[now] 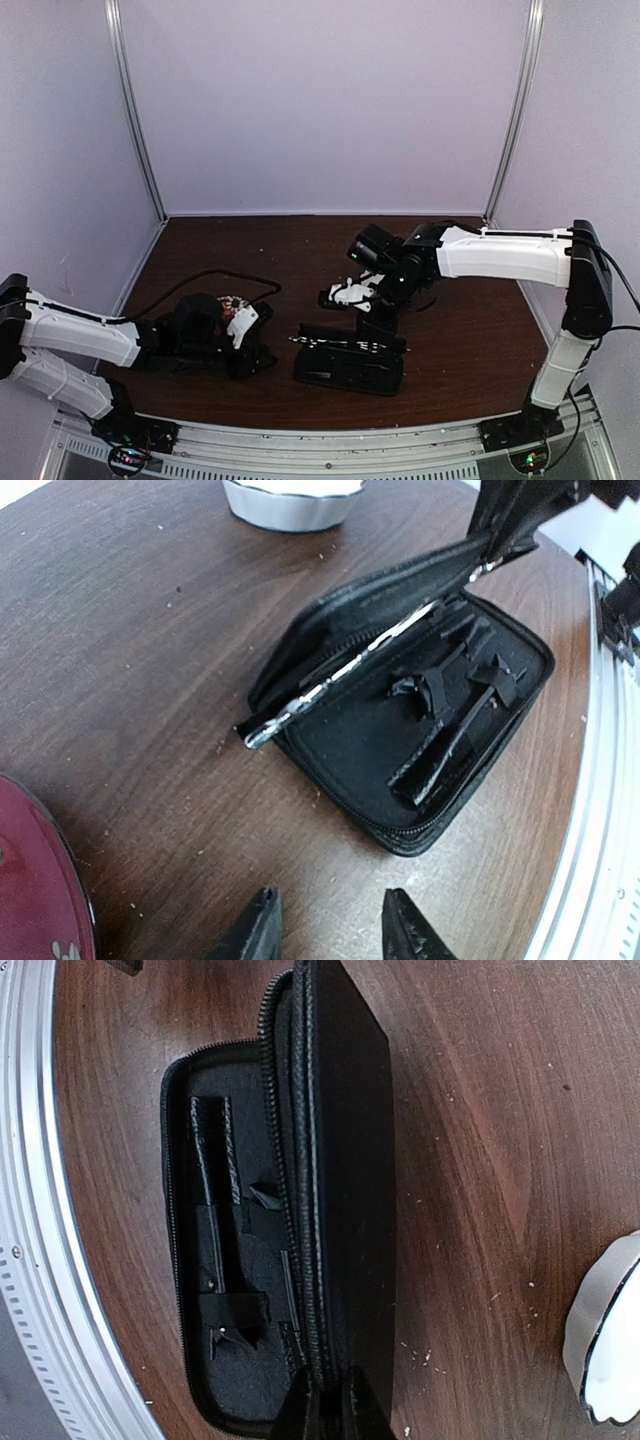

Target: Sort the hair-cutting tools

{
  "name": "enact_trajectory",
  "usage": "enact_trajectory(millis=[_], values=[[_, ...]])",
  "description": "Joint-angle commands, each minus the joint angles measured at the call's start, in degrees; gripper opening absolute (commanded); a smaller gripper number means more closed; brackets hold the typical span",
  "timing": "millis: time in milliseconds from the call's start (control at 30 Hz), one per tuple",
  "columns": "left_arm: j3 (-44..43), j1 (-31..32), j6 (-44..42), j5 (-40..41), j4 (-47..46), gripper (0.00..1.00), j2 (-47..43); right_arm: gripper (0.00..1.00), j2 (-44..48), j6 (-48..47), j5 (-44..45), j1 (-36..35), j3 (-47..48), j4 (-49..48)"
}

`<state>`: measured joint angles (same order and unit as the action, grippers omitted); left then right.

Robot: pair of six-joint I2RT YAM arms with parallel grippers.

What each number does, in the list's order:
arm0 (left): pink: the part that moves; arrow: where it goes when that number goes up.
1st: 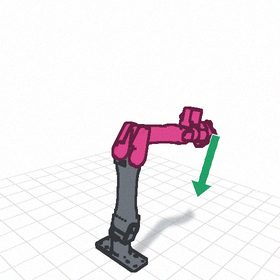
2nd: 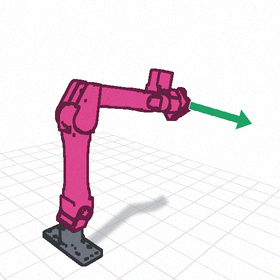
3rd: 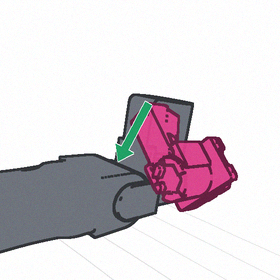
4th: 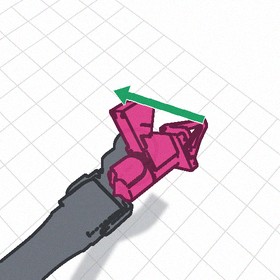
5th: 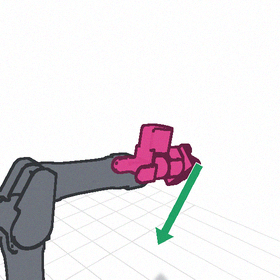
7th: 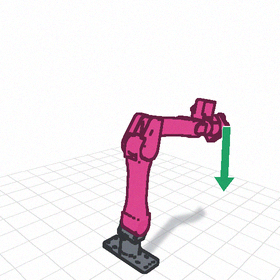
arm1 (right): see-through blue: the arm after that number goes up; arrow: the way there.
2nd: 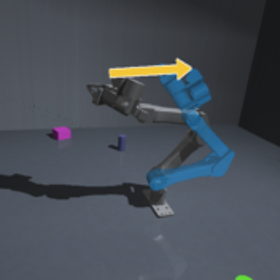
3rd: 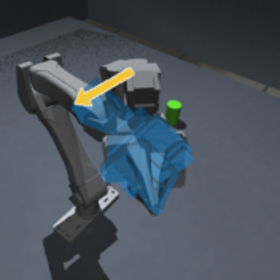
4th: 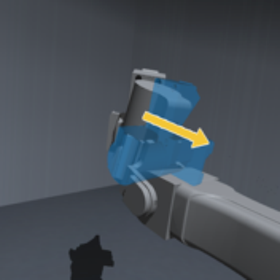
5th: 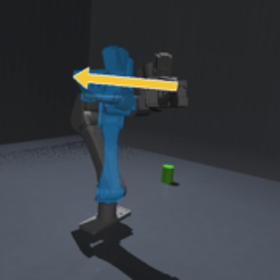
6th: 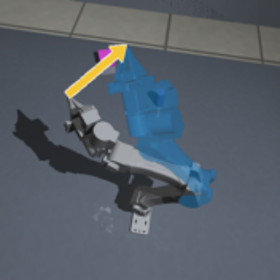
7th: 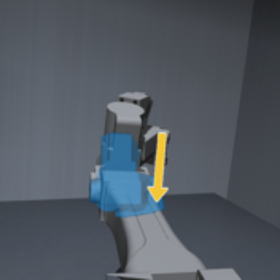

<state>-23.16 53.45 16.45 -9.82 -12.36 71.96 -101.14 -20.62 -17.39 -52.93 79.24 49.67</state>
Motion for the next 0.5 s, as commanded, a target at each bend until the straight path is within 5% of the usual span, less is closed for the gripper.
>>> enact_trajectory(millis=[0, 467], values=[[-3.9, 0.6, -3.2, 5.8, 0.9, 0.38, 2.7, 0.00, -2.1, -1.6, -3.3, 0.4, 0.9, 0.9], [-13.5, 0.4, -10.4, 9.2, 0.9, 0.36, 14.7, 0.00, -2.3, -1.7, -4.5, 1.8, 1.2, -0.1]])
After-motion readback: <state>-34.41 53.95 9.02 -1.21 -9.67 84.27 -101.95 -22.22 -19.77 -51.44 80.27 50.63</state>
